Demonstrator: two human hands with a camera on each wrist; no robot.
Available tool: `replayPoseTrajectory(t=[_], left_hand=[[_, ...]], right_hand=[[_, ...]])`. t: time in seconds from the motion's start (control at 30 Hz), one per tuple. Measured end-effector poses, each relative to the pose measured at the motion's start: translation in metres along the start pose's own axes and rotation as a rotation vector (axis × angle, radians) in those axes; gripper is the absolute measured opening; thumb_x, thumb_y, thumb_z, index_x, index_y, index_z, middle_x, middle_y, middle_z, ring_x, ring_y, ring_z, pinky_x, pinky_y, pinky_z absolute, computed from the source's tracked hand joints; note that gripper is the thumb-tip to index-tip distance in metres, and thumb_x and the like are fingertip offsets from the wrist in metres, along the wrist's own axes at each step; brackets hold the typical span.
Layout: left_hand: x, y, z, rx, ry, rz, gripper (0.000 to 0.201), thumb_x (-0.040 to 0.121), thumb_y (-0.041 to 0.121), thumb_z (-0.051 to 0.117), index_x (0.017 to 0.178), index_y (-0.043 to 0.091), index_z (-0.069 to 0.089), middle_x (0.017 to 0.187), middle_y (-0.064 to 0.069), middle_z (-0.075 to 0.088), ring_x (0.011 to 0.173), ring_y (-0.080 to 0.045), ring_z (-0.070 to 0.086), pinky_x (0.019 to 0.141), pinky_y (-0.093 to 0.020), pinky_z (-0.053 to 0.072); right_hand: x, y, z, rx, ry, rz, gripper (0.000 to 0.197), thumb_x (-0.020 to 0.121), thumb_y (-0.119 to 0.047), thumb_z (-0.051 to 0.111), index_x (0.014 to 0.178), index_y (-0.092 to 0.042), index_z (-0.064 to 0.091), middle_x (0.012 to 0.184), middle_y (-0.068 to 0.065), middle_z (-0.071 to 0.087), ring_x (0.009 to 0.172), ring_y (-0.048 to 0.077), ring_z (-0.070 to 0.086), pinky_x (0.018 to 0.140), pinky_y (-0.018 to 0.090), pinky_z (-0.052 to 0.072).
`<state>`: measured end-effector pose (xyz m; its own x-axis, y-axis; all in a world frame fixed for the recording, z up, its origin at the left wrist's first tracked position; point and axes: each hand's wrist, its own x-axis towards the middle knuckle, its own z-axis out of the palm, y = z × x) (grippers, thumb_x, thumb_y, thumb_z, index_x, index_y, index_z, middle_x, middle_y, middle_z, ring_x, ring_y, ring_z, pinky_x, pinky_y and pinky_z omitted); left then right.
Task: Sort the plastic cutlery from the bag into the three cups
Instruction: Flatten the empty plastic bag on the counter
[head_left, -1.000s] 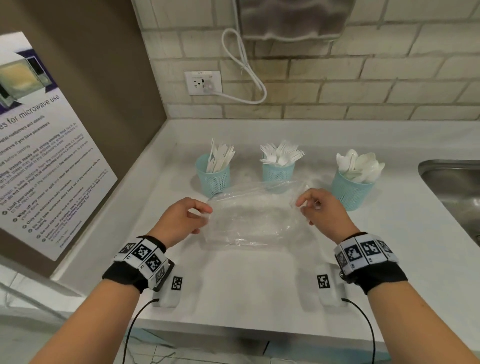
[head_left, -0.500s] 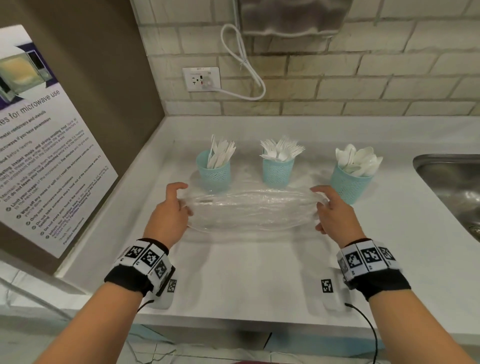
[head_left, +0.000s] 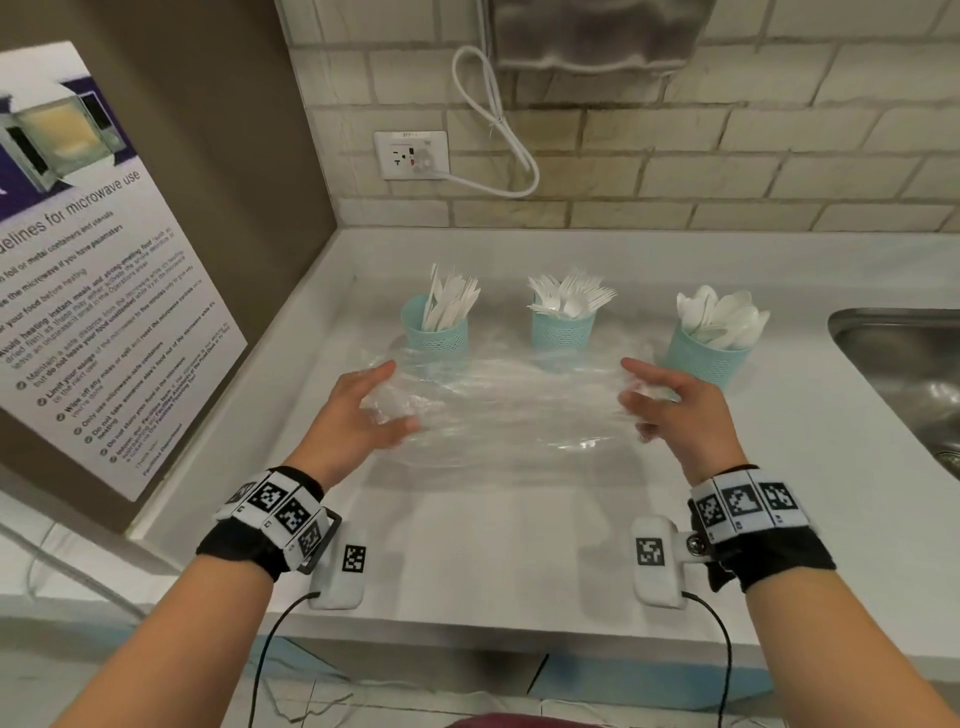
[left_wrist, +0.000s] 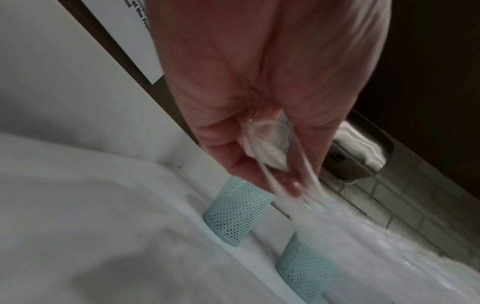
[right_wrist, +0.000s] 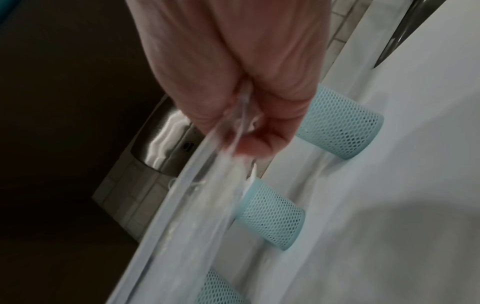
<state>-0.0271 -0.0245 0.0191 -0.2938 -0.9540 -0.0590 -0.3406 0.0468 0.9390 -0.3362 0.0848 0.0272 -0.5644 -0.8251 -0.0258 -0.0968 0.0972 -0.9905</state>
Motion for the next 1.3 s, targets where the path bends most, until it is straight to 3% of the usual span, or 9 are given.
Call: replayPoseTrajectory(t=[0.17,0.27,0.4,0.6,0.77,0.87,1.03,1.17,1.3], left_hand=[[-0.003,-0.009,0.007,0.267,-0.085,-0.026,0.102,0.069,0.022,0.084,0.149,0.03,0.021,0.144,0.003,0.014,0.104,-0.016,0.054,0.074,-0.024,0.055],[-0.008,-0.009,0.014,0.646,-0.103,-0.083,0.11,0.067,0.045,0.081,0.15,0.035,0.01,0.154,0.002,-0.005,0.141,-0.023,0.012,0.113,-0.04,0.027],[-0.015,0.012,0.034,0.869,-0.047,0.135,0.129,0.059,0.056,0.079,0.15,0.028,-0.006,0.155,0.006,-0.013,0.142,-0.02,-0.002,0.115,-0.041,0.017],[0.003,0.038,0.076,0.538,0.057,0.135,0.139,0.056,0.053,0.084,0.147,0.031,-0.018,0.13,-0.001,0.027,0.114,-0.017,0.044,0.092,-0.037,0.046],[0.017,0.046,0.073,0.435,-0.064,0.249,0.021,0.082,0.037,0.069,0.095,0.023,0.059,0.093,-0.003,0.048,0.09,-0.024,0.055,0.066,-0.02,0.035],[0.01,0.062,0.075,0.222,-0.108,0.242,0.041,0.068,0.048,0.079,0.082,0.021,0.051,0.105,-0.004,0.049,0.094,-0.019,0.052,0.08,-0.024,0.046],[-0.013,0.095,0.095,-0.431,-0.311,0.155,0.066,0.055,0.054,0.082,0.111,0.029,0.057,0.116,-0.003,0.068,0.103,-0.023,0.067,0.097,-0.042,0.051],[-0.017,0.098,0.119,-0.672,-0.393,0.098,0.071,0.072,0.039,0.074,0.132,0.011,0.048,0.121,-0.014,0.065,0.106,-0.03,0.066,0.081,-0.035,0.057],[-0.017,0.095,0.145,-0.628,-0.276,0.016,0.072,0.074,0.034,0.077,0.133,0.016,0.041,0.115,-0.011,0.066,0.094,-0.022,0.067,0.067,-0.026,0.055]], right_hand=[[-0.003,-0.007,0.001,-0.102,0.033,-0.069,0.051,0.086,0.006,0.046,0.117,-0.029,0.064,0.116,-0.003,0.068,0.033,0.003,0.036,0.037,0.015,0.038],[-0.005,-0.032,0.004,-0.191,-0.005,-0.157,0.057,0.085,0.006,0.039,0.118,-0.033,0.064,0.108,-0.003,0.07,0.034,0.004,0.038,0.039,0.02,0.041],[-0.013,-0.071,0.021,-0.157,-0.088,-0.299,0.049,0.085,0.008,0.034,0.105,-0.023,0.067,0.105,-0.003,0.07,0.05,0.012,0.049,0.047,0.027,0.05],[-0.036,-0.103,0.065,0.07,-0.371,-0.306,0.022,0.088,-0.023,0.062,0.108,-0.013,0.061,0.092,0.003,0.06,0.074,0.012,0.061,0.056,0.032,0.057],[-0.022,-0.102,0.041,0.119,-0.143,-0.351,0.019,0.079,-0.021,0.074,0.095,-0.015,0.067,0.09,-0.004,0.066,0.072,0.007,0.059,0.051,0.023,0.048],[-0.011,-0.081,0.02,0.214,0.029,-0.204,0.024,0.082,-0.042,0.067,0.086,-0.019,0.059,0.081,-0.004,0.062,0.07,0.008,0.057,0.058,0.023,0.043],[-0.019,-0.039,0.021,0.181,-0.099,0.025,0.073,0.07,-0.075,0.053,0.124,-0.028,0.045,0.133,-0.005,0.051,0.114,0.011,0.058,0.088,0.048,0.055],[-0.039,-0.028,0.013,0.446,-0.174,0.035,0.064,0.081,-0.049,0.062,0.123,-0.008,0.039,0.125,0.018,0.057,0.112,0.029,0.062,0.085,0.055,0.054],[-0.058,-0.016,-0.029,0.467,-0.054,-0.036,0.03,0.073,-0.02,0.074,0.085,-0.014,0.047,0.092,0.009,0.061,0.085,0.024,0.062,0.073,0.037,0.053]])
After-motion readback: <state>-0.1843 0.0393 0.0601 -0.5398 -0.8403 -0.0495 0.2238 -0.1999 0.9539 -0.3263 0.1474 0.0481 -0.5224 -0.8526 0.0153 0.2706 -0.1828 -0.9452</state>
